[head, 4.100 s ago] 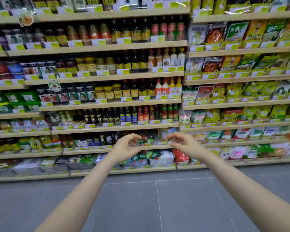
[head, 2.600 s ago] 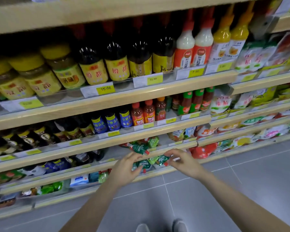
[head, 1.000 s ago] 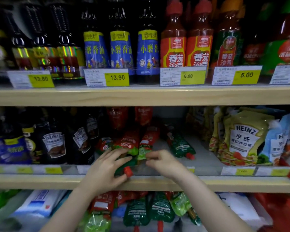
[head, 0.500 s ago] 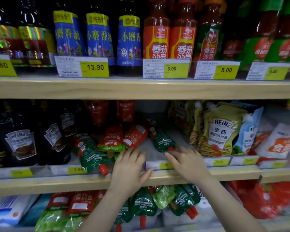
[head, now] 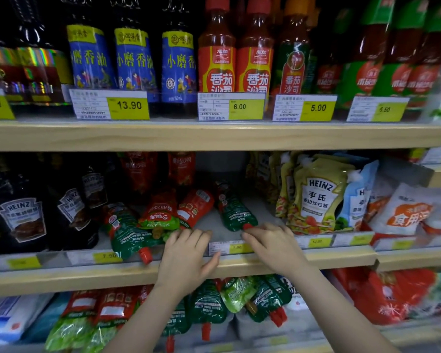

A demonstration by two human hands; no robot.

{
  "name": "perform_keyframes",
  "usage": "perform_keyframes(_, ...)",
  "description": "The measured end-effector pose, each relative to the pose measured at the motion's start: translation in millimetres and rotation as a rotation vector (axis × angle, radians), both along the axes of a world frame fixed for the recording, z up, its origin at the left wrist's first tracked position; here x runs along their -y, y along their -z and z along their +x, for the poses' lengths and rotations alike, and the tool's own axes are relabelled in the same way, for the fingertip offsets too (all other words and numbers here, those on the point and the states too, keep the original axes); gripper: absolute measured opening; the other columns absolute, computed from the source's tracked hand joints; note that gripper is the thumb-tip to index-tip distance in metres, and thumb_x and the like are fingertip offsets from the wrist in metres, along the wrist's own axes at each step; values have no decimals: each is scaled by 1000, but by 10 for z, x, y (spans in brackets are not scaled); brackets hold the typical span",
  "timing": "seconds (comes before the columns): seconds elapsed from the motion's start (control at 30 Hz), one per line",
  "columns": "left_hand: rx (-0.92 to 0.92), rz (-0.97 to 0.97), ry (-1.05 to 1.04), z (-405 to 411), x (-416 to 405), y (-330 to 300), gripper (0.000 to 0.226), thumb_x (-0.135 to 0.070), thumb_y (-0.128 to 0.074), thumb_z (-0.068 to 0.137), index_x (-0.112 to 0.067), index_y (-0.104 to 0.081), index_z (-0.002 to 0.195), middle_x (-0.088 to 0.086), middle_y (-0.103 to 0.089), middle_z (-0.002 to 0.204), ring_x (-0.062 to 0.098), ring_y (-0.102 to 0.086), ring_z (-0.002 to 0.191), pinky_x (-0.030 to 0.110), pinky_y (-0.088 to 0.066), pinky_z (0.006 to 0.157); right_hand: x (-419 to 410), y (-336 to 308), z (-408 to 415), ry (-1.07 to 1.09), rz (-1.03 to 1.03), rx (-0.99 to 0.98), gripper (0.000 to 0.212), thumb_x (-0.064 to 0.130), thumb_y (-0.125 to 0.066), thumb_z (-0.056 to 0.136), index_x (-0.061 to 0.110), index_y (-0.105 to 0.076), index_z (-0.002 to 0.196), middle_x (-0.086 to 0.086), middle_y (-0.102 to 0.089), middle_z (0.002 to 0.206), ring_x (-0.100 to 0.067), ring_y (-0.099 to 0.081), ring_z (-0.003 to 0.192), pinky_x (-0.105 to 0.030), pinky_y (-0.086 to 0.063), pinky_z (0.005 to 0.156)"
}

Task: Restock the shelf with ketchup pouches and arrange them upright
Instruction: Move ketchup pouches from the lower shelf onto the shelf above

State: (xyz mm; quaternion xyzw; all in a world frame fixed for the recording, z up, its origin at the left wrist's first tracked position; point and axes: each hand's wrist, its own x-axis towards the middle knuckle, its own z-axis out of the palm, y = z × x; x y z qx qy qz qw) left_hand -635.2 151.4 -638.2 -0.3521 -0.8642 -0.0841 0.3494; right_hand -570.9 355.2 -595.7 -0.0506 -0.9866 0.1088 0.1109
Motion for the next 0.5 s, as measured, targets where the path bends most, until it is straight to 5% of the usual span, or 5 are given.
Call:
perform_keyframes(0.23,37,-31,-34,53,2,-44,35,-49,-47,83,-19,-62,93,-3,-60,83,21,-55,75,36,-41,67,163,-62,-203,49,19,113,48,53,-23,95,32,-62,113,-10,-59,113,-30,-55,105,-42,-37,89)
perform_keyframes(0.37,35,-34,-42,53,-3,-41,32,-49,-47,83,-20,-59,87,-3,-57,79,20,-53,72,35,-37,66,113,-37,-129,-14,-20,14,39,49,-33,95,31,-67,100,-5,-65,99,-26,-58,97,-38,-36,84)
perform_keyframes(0.5,11,-22,-39,38,0,-14,31,-48,-47,82,-20,-58,86,-3,-56,77,20,-52,71,35,-34,66,20,-65,-19,-114,-213,-74,29,48,-55,85,31,-68,106,1,-68,98,-18,-60,93,-35,-45,83)
